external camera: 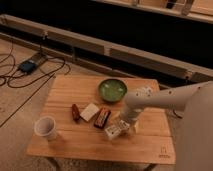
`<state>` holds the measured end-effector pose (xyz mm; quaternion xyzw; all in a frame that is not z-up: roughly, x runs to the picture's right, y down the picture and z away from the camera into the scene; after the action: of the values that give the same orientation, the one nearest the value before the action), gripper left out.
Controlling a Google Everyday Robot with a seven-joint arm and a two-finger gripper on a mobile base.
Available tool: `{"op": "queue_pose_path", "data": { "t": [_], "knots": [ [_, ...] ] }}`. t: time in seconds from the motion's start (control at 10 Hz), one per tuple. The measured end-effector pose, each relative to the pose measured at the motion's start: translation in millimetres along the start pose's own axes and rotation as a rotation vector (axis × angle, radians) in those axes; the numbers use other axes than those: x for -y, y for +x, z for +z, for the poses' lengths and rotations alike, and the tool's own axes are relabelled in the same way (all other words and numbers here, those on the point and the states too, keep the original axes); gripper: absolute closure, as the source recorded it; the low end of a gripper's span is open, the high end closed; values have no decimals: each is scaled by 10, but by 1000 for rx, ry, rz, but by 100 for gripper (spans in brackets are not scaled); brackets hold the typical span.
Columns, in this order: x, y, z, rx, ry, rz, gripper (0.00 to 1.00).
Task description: Place the bottle in the ceramic bowl
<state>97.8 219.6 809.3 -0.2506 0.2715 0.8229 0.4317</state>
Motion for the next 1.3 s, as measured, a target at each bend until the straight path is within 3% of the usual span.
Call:
{"op": "queue_pose_path", "data": {
  "t": [0.4,1.1,1.3],
  "knots": [
    [-94,-28,312,-76,23,19,24],
    [-93,-25,251,-82,23,22,97],
    [-13,-27,248,-82,6,31,100]
  ]
}}
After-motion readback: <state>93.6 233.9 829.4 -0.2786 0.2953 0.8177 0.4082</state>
